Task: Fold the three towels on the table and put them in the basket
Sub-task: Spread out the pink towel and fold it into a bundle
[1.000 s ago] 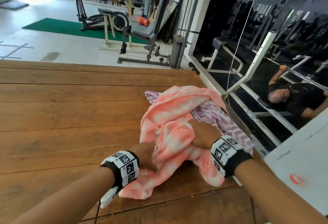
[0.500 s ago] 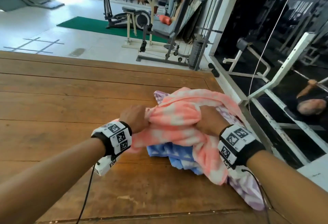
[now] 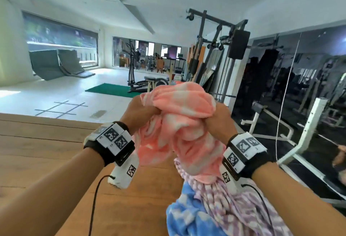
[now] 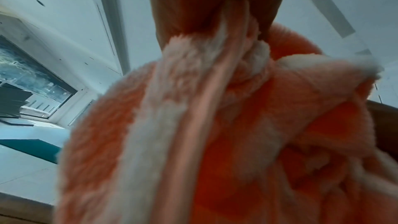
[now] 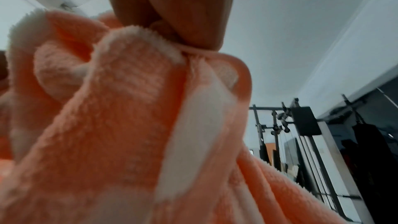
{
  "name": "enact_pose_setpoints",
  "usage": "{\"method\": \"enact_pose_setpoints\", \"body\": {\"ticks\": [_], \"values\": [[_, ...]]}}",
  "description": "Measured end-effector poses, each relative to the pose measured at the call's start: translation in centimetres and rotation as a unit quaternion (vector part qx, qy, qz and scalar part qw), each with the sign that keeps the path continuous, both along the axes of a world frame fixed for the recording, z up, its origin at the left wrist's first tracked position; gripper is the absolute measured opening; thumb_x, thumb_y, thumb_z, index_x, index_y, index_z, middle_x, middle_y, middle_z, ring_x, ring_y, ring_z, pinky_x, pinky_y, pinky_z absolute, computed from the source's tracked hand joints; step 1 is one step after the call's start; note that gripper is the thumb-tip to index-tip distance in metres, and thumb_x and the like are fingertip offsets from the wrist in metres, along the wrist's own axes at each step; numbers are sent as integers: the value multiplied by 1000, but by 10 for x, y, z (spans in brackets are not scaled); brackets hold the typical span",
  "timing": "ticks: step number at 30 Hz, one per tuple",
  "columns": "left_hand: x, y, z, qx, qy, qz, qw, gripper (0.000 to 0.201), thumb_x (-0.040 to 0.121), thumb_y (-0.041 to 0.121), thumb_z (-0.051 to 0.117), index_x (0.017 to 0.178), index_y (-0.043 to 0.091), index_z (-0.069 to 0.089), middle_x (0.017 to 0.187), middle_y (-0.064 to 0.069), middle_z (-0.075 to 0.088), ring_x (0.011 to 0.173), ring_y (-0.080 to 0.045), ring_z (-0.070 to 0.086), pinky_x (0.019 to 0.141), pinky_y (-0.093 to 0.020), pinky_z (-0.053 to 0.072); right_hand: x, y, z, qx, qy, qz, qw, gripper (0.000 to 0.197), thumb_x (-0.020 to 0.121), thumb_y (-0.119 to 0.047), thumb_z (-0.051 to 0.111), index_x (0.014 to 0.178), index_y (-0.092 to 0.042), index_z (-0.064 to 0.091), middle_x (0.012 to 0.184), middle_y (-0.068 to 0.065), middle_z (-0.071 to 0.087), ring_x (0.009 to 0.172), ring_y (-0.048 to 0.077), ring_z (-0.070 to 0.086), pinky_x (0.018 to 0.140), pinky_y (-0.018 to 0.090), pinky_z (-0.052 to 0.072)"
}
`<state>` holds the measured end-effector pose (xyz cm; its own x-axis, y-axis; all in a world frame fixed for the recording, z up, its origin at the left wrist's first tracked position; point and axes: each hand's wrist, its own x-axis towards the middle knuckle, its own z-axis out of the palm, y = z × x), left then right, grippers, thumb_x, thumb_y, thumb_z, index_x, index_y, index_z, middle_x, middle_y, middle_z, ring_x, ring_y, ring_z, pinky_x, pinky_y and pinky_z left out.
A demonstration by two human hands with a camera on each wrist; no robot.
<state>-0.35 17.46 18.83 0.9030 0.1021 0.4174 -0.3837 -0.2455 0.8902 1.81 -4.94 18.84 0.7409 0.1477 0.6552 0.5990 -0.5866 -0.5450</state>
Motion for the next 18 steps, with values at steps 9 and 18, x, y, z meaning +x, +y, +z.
{"method": "enact_pose_setpoints", "body": {"ticks": [9, 18], "values": [[-46, 122, 55, -106, -173, 124, 971, 6, 80, 15, 61, 75, 13, 59, 67, -4, 64, 63, -18, 60, 58, -38, 52, -33, 152, 78, -2, -101, 156, 983, 17, 88, -15, 65, 92, -28, 54, 86, -16, 58, 79, -13, 58, 67, 7, 45], [-105, 244, 55, 8, -60, -35, 998, 16, 76, 8, 72, 68, 15, 60, 48, 9, 61, 52, -2, 60, 52, -14, 46, -69, 277, 85, 49, -49, 201, 977, 35, 87, 5, 57, 59, -16, 59, 55, -10, 59, 53, -6, 53, 52, 15, 44]]}}
